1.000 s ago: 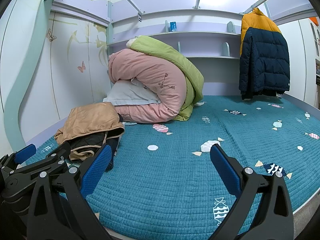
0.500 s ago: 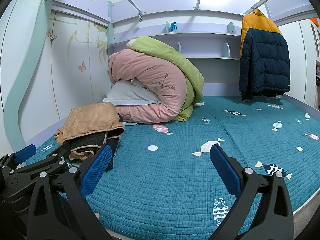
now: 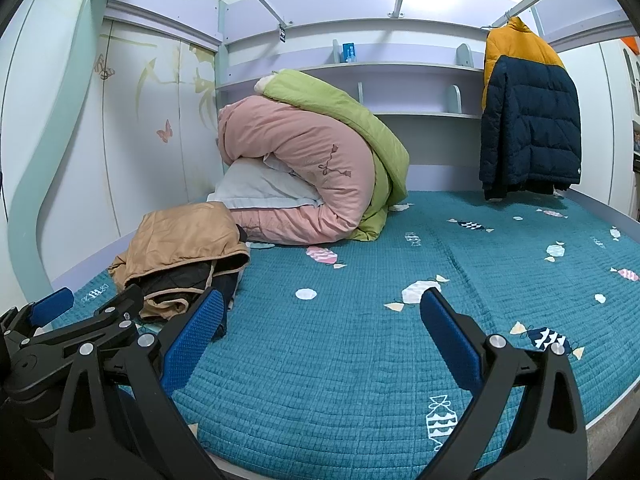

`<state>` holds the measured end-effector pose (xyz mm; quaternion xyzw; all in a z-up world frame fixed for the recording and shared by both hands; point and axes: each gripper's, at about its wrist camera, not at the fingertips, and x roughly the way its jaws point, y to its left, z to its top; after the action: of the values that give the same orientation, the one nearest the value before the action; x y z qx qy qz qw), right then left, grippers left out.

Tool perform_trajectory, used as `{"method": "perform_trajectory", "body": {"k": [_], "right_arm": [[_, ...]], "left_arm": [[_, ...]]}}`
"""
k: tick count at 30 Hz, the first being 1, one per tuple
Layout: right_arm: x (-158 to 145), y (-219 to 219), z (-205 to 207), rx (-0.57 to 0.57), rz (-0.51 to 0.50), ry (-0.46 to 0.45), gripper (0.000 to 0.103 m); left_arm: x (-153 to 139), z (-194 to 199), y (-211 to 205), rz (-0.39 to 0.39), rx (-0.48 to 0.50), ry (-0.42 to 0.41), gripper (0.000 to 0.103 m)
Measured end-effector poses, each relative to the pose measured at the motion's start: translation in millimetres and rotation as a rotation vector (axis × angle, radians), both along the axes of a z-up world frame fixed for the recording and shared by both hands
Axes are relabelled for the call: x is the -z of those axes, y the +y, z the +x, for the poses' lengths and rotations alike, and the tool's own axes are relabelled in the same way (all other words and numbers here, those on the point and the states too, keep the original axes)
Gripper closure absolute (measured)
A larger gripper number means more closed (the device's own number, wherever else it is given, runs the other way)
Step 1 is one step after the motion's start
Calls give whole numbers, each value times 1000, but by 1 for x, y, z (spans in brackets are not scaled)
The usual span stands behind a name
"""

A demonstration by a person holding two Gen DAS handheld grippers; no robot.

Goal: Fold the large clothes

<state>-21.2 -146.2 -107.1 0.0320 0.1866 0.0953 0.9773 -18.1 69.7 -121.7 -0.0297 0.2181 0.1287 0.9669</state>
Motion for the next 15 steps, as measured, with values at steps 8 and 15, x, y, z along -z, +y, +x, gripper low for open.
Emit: {"method": "perform_trajectory", "body": {"k": [8, 15], "right_arm": [[1, -2, 1, -2, 1, 1, 8], [2, -4, 1, -7, -1, 4, 8]], "left_arm": [[1, 2, 3, -6, 2, 4, 13], [2, 4, 2, -12, 8, 19, 13]]}}
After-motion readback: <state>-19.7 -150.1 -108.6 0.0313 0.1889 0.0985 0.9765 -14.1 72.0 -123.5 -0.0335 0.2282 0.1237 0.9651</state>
